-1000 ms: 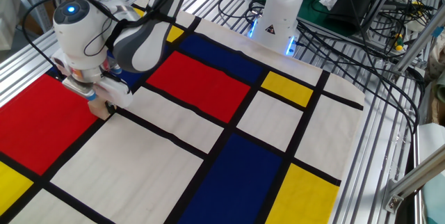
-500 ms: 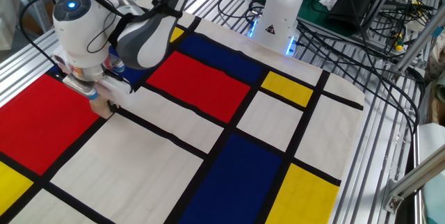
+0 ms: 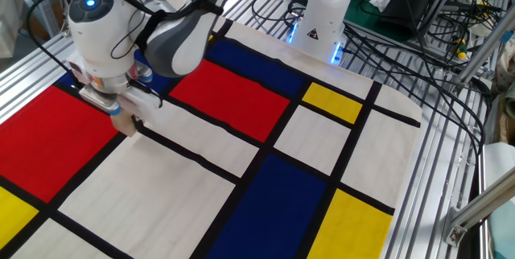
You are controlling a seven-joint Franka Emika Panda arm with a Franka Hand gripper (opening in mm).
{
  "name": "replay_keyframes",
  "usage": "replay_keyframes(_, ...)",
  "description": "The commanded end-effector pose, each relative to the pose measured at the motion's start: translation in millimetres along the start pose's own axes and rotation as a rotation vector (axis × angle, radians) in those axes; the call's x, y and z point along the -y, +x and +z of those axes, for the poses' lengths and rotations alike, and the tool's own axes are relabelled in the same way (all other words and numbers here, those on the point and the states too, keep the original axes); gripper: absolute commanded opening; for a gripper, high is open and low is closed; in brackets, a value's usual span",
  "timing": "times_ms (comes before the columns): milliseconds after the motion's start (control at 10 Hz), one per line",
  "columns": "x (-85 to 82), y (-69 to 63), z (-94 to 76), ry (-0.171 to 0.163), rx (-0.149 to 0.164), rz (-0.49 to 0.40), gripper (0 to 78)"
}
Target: Pick up the small block on the left and move it to the right
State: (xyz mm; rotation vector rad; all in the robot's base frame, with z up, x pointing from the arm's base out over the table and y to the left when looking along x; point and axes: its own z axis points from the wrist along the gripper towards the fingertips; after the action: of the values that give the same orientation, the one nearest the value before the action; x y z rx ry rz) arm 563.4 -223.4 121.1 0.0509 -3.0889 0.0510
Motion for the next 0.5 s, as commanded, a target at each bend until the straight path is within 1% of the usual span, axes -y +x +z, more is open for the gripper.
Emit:
replay_keyframes(100,-15.1,-0.6,0.3,-0.013,0.008,0.005,1.2)
replay_keyframes(200,-15.2,-0.8,0.3,-0.013,0.008,0.006,1.2)
replay_keyframes(300,-15.5,-3.0,-0.3,0.0,0.007,0.008,1.2)
replay_keyframes(400,-15.6,-3.4,-0.5,0.001,0.006,0.01,1.2)
replay_keyframes(500,-16.4,-8.2,-4.5,-0.001,-0.004,0.027,1.2)
